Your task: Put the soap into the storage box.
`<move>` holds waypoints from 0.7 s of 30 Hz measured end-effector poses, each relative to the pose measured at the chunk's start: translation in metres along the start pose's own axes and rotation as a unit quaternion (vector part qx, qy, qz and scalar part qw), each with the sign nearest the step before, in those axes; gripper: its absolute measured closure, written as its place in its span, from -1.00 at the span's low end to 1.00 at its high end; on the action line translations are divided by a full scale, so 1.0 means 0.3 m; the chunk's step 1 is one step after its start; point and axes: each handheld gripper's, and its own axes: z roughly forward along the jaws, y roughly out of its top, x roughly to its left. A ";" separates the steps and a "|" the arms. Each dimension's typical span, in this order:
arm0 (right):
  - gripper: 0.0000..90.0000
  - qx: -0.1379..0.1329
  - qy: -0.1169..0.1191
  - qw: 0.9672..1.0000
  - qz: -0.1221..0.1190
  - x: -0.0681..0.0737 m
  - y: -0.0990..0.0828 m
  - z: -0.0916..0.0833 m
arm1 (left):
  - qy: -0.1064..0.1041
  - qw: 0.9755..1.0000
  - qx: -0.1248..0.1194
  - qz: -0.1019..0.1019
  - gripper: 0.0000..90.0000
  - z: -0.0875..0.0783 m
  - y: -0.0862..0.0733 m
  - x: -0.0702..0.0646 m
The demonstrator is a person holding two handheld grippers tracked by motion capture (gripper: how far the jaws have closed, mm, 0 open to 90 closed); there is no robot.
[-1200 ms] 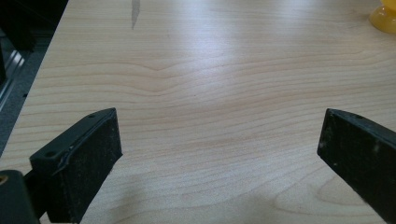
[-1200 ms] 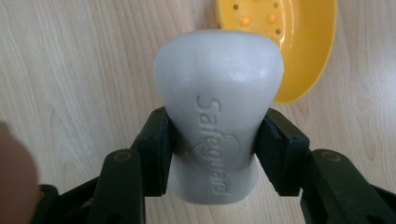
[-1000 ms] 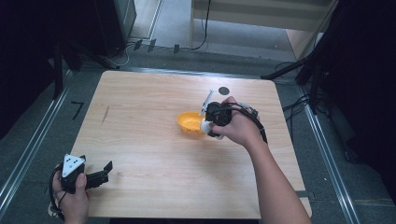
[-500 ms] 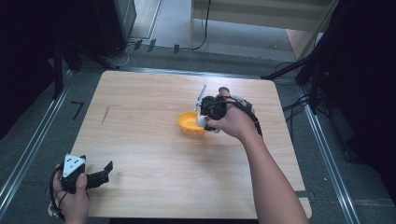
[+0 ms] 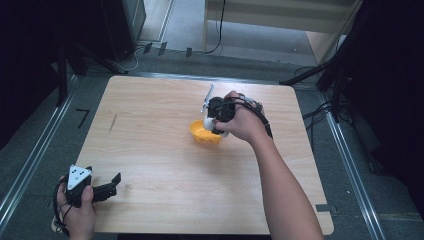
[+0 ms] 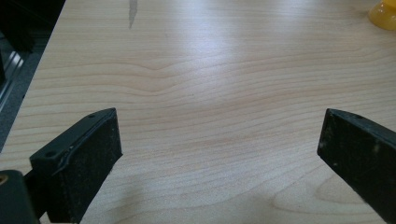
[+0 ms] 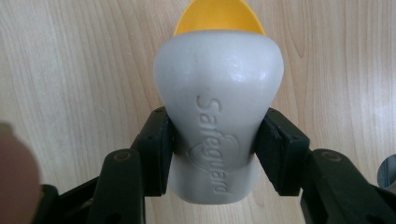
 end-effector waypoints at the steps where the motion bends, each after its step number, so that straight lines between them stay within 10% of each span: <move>1: 0.13 0.002 0.001 1.000 0.000 -0.002 0.002 0.005 | 0.000 1.000 0.000 0.000 -1.00 0.000 0.000 0.000; 21: 0.13 0.041 0.005 0.999 -0.012 -0.034 0.061 0.080 | -0.003 1.000 -0.003 -0.005 -1.00 0.000 -0.001 0.002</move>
